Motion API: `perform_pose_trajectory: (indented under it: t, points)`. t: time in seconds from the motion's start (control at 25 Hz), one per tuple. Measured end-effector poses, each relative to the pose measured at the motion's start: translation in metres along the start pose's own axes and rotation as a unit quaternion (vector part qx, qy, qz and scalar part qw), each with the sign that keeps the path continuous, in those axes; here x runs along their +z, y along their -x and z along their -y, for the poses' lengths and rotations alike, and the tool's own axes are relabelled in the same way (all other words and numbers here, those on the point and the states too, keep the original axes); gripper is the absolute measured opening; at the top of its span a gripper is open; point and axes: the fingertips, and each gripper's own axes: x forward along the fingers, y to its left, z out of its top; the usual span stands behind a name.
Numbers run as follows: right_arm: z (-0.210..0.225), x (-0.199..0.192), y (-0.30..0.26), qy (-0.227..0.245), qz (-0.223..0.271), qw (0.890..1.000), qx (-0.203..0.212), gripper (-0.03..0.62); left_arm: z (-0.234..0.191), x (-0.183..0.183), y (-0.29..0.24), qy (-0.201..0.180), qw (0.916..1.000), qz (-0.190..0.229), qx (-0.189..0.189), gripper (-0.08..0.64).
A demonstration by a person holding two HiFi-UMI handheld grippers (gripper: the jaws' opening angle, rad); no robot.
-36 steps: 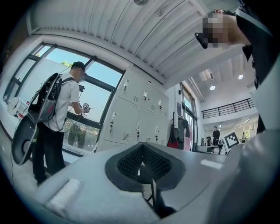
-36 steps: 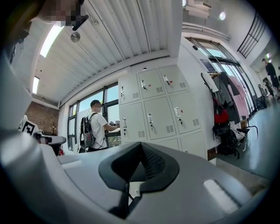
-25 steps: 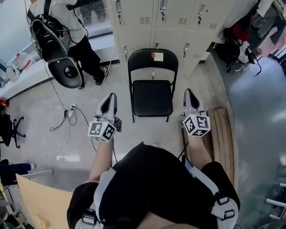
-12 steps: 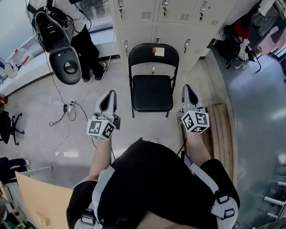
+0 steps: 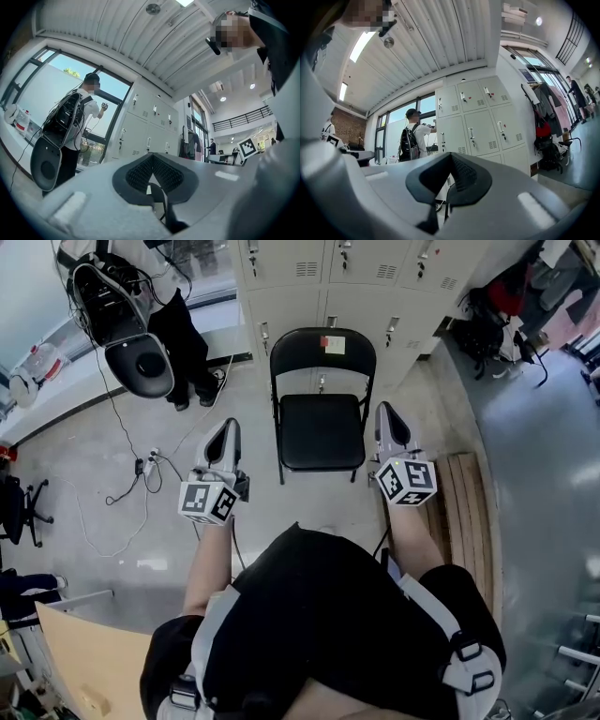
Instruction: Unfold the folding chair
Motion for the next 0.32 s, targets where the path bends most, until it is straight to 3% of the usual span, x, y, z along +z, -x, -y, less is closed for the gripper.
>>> perform_pose_trajectory:
  t: [0.32]
  points:
    - [-0.0074, -0.0026, -0.0005, 0.000, -0.002, 1.000, 0.002, 0.003, -0.0013, -0.0035, 0.0013, 0.005, 1.0000, 0.002, -0.005, 0.003]
